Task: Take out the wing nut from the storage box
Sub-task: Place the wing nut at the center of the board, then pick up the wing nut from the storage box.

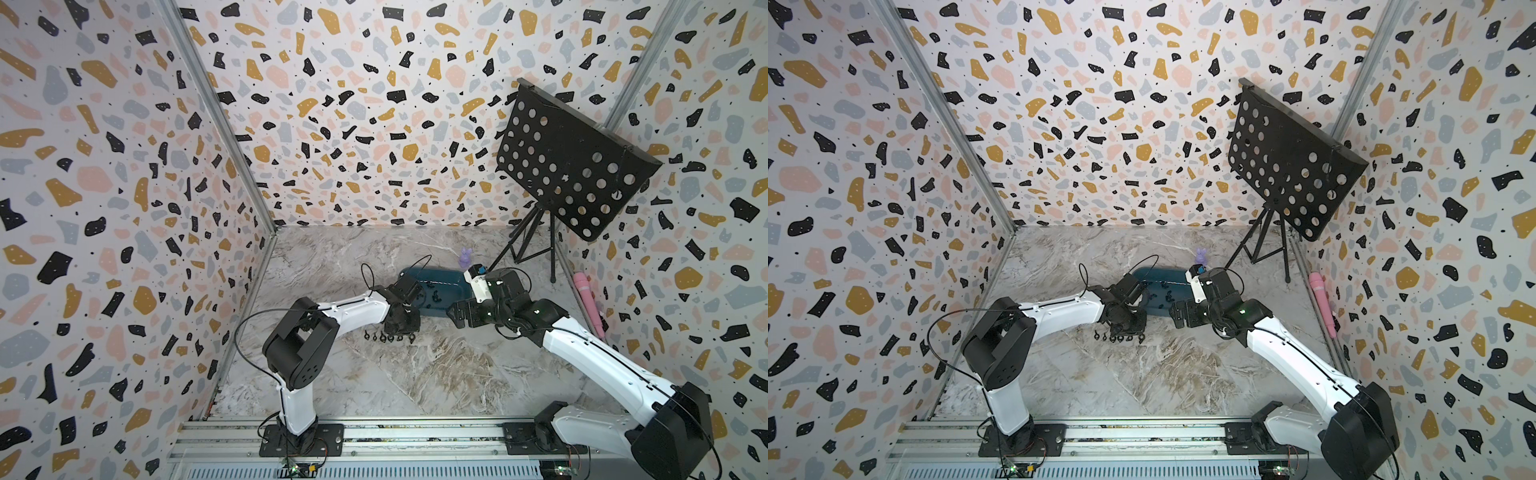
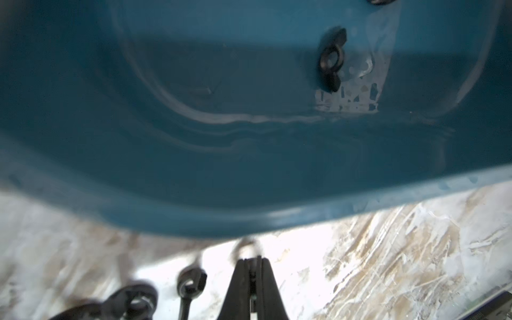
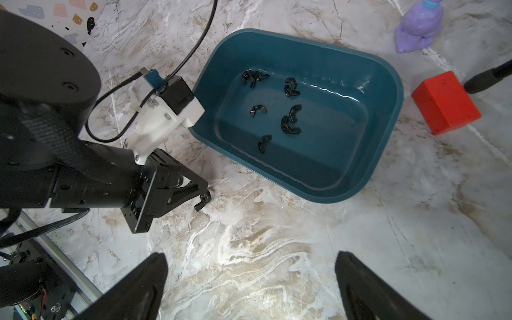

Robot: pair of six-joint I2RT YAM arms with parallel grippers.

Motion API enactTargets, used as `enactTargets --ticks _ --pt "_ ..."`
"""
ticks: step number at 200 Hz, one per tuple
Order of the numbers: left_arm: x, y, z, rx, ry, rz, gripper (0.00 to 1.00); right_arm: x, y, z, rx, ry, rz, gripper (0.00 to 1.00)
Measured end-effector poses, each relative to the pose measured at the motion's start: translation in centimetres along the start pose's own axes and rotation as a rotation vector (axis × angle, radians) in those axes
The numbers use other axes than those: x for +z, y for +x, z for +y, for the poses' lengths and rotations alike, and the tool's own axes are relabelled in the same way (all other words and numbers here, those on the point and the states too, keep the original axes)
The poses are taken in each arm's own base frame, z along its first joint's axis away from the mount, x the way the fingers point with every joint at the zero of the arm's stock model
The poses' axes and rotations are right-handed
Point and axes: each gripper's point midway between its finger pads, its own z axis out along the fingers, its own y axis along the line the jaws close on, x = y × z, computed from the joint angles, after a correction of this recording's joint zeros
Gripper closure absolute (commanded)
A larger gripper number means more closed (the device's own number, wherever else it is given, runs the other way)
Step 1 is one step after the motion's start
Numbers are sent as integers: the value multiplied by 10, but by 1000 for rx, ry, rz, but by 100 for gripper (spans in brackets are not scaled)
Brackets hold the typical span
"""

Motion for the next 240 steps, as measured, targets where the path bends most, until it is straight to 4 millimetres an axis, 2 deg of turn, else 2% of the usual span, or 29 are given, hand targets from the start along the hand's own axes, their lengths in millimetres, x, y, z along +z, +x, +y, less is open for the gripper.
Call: enactTargets --ticks 14,33,69,95,122,157,178,200,220,240 --pt "0 0 0 -1 -4 5 100 0 0 0 1 0 0 0" --pt "0 1 1 1 -7 10 82 0 0 -1 2 1 -1 0" --pt "-1 3 2 7 -14 18 72 0 0 -1 3 3 -1 0" --pt "-10 0 -2 21 -8 11 64 2 0 -4 6 15 2 0" --pt "-38 -15 -14 40 31 -57 49 4 0 -9 11 36 2 0" --pt "-95 -46 -24 56 87 -204 35 5 -1 -16 21 67 0 0" --pt "-119 -68 -25 51 108 -275 35 6 -1 -19 26 82 0 0" --pt "-129 -83 -21 45 103 -306 41 7 -2 -23 29 95 -1 0" --pt "-125 -92 -22 53 95 -305 45 7 -3 -25 31 103 -2 0" --pt "-109 -98 -22 69 77 -279 50 6 -7 -25 32 108 -13 0"
